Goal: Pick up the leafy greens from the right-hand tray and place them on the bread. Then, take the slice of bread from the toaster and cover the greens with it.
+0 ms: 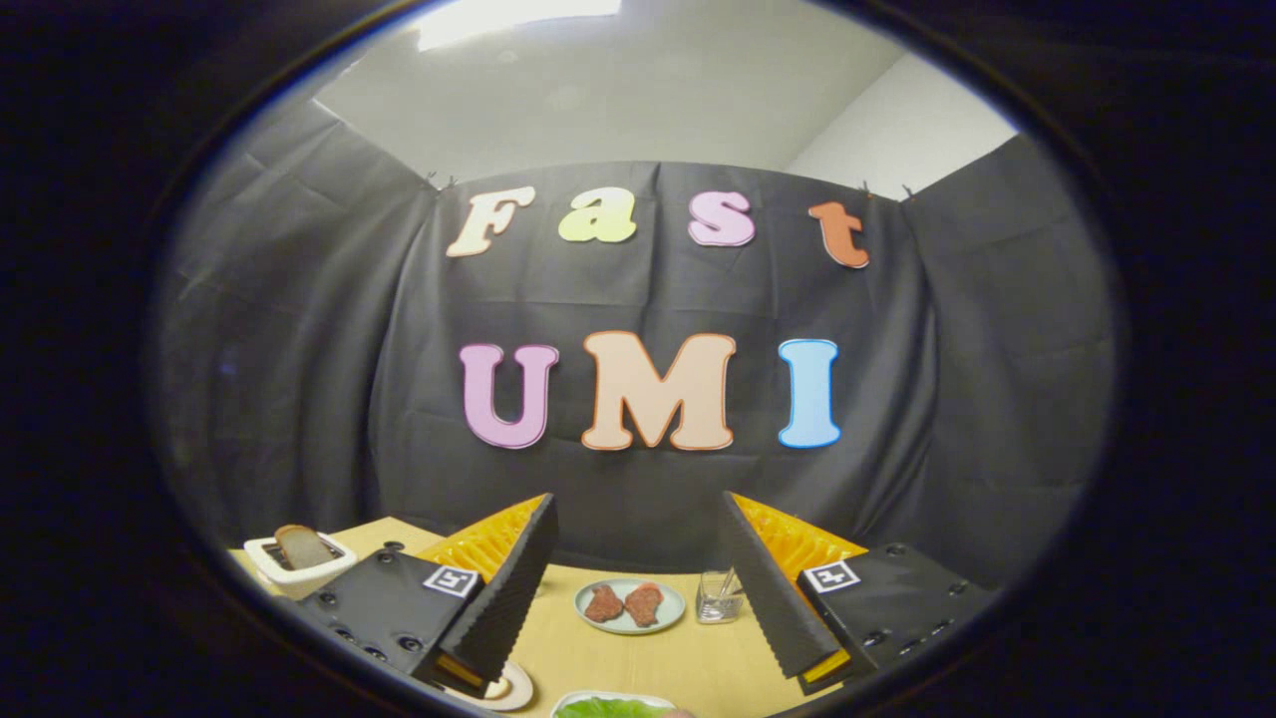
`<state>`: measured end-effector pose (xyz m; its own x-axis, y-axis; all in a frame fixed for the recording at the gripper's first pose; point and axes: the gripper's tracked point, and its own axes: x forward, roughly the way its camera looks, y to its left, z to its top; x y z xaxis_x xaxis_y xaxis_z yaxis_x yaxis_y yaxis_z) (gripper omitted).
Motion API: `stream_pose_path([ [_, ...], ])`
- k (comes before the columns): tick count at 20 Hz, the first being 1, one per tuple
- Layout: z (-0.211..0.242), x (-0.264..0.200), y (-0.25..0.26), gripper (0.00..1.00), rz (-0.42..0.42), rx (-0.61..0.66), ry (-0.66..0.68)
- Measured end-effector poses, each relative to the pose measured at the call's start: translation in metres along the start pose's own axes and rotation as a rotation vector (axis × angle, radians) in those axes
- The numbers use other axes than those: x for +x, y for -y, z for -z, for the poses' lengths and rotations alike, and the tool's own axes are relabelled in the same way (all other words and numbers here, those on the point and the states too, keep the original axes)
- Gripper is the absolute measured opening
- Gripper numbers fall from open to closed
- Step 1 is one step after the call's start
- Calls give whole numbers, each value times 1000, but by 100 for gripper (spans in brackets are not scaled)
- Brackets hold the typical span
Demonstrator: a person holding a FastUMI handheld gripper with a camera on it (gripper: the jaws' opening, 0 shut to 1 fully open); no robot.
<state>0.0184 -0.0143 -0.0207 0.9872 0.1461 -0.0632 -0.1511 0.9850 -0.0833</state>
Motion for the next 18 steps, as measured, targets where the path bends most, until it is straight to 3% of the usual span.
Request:
stream_pose_path([
  [11,43,2,5,100,-190,-131,-137],
  [18,96,-3,2,100,-332,-203,-279],
])
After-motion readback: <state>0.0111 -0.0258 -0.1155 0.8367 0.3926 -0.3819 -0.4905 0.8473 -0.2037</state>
